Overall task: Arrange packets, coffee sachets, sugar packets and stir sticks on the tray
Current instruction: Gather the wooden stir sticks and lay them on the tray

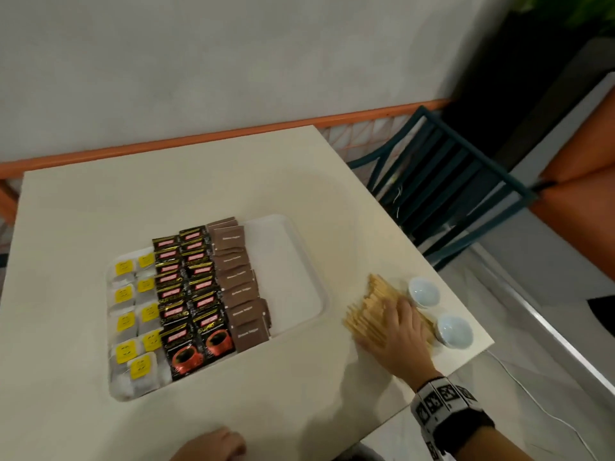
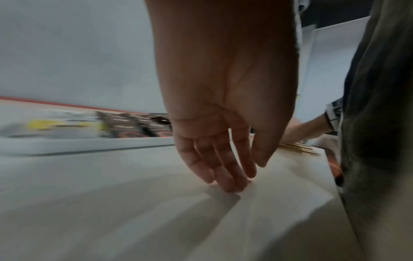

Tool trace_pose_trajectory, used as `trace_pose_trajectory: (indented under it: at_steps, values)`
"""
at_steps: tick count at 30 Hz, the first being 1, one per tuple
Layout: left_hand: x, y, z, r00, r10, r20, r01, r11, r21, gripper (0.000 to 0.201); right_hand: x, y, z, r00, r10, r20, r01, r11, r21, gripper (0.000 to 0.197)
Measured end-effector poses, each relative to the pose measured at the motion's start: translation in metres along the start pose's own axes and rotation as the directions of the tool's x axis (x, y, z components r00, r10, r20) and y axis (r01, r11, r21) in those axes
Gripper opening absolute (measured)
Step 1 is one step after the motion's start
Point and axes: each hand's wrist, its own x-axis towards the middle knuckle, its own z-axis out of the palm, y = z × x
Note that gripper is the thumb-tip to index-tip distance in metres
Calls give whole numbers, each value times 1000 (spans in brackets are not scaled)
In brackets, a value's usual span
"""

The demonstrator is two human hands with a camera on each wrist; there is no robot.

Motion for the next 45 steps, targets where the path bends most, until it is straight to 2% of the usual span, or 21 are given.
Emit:
trace_pose_trajectory:
  at_steps: [1,2,3,5,6,8,10,14,19,22,25,33,35,37,41,45]
  values:
    - [4,30,-17,1000,-4,25,7,995,-99,22,1,5,-1,1000,9,-20,-10,999,-32,100]
    - [23,57,-39,992,64,-106,-77,989,-128,17,2,4,-4,1000,-4,-20,4,999,-36,101]
    - [33,65,-41,984,132,-121,-137,990,-38,25,3,6,-3,998,-17,-54,14,999,-46,101]
    - [56,97,-54,980,179,-90,-181,984,-7,49,3,8,-4,994,-39,-97,37,999,-25,100]
    - [65,113,-61,964,207,-169,-201,978,54,51,3,10,-5,992,-48,-118,47,999,-9,99]
    - [81,143,-80,937,214,-274,-201,977,77,43,0,11,-5,988,-94,-123,95,995,0,98]
    - [103,163,-92,942,193,-276,-157,977,147,53,1,16,-3,990,-119,-71,122,991,53,96]
    - [134,187,-118,939,168,-299,-68,945,319,81,2,22,-1,985,-161,-54,164,985,48,101]
    - [161,202,-136,957,172,-235,-23,849,528,113,0,28,2,980,-174,-99,182,980,81,106]
    - [175,213,-146,964,165,-208,-7,799,601,122,5,34,3,967,-194,-168,214,971,109,107]
    - [187,226,-154,963,190,-189,-25,765,644,118,6,36,-1,967,-210,-140,228,966,125,112]
    - [217,239,-164,965,224,-137,-52,675,736,76,12,37,-5,968,-217,-126,239,951,196,125]
    - [221,240,-166,968,227,-110,-69,656,752,79,13,37,-6,966,-229,-120,249,948,196,125]
    - [221,244,-171,968,243,-61,-112,639,761,81,15,36,-1,963,-230,-138,250,957,148,121]
    - [217,248,-175,950,307,-49,-180,670,720,65,13,33,0,971,-187,-151,203,975,95,107]
    - [207,245,-173,940,339,-46,-220,701,678,63,11,35,3,932,-233,-278,255,966,45,94]
